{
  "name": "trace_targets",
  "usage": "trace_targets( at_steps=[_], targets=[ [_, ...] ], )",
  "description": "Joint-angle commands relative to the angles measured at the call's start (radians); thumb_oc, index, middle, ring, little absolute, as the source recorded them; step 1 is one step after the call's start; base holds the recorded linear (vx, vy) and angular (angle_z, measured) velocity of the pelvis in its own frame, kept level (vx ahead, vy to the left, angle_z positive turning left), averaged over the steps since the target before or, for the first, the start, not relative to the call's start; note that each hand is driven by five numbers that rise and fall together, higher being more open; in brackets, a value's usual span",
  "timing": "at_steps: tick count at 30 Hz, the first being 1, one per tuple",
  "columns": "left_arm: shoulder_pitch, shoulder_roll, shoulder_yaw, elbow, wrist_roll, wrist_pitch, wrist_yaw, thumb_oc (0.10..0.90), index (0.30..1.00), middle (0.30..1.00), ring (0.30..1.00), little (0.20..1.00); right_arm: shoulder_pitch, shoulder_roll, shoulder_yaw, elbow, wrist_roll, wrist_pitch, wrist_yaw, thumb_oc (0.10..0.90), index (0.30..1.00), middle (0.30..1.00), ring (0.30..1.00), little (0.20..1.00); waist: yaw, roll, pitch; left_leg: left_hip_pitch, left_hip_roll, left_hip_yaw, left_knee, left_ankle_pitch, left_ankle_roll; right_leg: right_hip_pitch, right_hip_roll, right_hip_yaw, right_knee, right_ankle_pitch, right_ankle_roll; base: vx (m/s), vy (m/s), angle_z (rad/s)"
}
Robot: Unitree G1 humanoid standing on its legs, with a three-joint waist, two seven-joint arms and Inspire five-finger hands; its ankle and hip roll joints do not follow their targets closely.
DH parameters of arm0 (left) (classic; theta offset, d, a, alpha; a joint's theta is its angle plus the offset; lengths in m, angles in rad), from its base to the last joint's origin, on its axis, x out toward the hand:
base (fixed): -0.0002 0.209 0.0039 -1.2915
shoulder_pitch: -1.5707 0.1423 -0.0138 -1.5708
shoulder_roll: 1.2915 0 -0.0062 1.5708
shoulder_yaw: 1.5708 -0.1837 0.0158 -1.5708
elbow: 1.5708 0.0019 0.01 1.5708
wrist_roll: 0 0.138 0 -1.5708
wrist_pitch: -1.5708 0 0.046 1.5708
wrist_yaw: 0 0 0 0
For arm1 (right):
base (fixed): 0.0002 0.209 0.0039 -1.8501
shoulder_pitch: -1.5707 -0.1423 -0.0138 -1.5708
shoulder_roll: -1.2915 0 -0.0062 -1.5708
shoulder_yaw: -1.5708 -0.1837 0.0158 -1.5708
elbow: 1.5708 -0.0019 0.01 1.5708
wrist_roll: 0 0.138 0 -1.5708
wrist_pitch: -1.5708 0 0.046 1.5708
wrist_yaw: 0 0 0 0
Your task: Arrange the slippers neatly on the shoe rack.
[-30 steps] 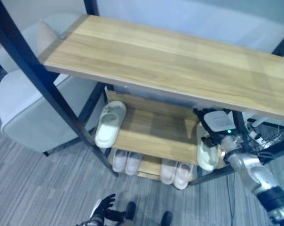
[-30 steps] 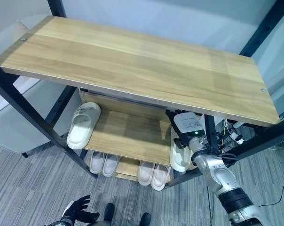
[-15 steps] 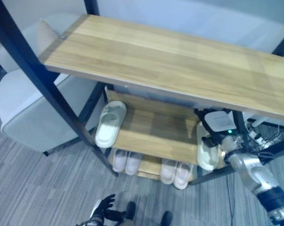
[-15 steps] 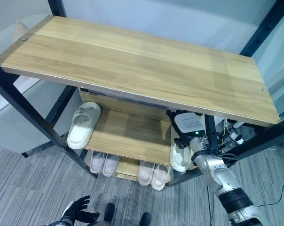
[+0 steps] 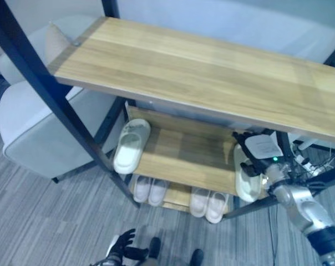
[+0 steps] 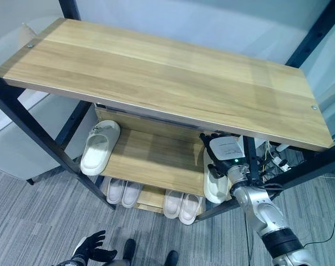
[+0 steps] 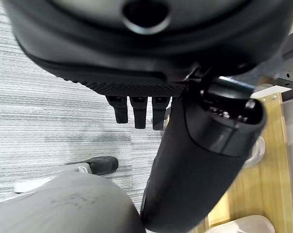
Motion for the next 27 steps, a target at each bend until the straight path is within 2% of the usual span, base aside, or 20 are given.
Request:
trace_targets(
  at_steps=[1, 13, 27],
  targets=[
    [-0.031, -0.032, -0.044, 0.024, 0.014, -0.032, 0.0, 0.8, 0.9, 0.9, 0.9, 0.9, -0.044, -0.16, -0.124, -0.038, -0.016, 0.024, -0.027, 0.8, 0.9, 0.9, 0.9, 0.9, 0.002, 0.016, -0.047, 0.065, 0.033, 0.048, -0.007, -0.093, -0.044, 0.039, -0.075, 0.001, 0.055, -0.051, 0.103, 0.0, 0.0, 0.0],
    [-0.035, -0.027, -0.048, 0.02, 0.014, -0.031, -0.003, 0.8, 0.9, 0.9, 0.9, 0.9, -0.046, -0.21, -0.133, -0.046, -0.021, 0.02, -0.017, 0.8, 0.9, 0.9, 0.9, 0.9, -0.006, 0.017, -0.043, 0.062, 0.033, 0.049, -0.007, -0.092, -0.044, 0.032, -0.078, 0.003, 0.06, -0.047, 0.106, 0.0, 0.0, 0.0],
    [-0.034, -0.021, -0.057, 0.033, -0.003, -0.033, 0.008, 0.8, 0.9, 0.9, 0.9, 0.9, -0.15, -0.223, -0.016, 0.127, -0.031, 0.051, -0.006, 0.8, 0.9, 0.9, 0.9, 0.9, 0.009, 0.013, -0.031, 0.052, 0.031, 0.046, -0.006, -0.086, -0.046, 0.023, -0.081, 0.002, 0.062, -0.045, 0.103, 0.0, 0.0, 0.0]
  ],
)
